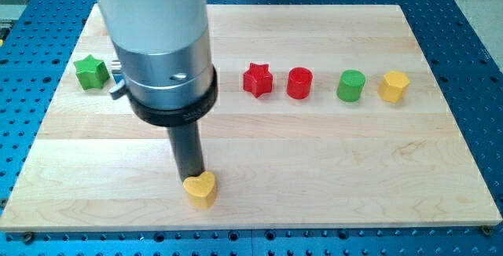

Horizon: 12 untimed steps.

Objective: Move the green star to the left of the heart

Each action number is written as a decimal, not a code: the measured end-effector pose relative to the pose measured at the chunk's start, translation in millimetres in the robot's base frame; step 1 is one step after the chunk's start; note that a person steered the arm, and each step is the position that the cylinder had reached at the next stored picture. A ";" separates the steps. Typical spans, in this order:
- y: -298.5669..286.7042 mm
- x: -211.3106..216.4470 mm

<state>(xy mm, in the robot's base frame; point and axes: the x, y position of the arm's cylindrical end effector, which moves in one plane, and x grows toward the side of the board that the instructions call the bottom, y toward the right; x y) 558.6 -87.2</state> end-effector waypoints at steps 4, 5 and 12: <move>-217.1 -155.5; -203.2 -208.9; -86.2 -60.2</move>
<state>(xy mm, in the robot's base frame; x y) 498.5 -173.3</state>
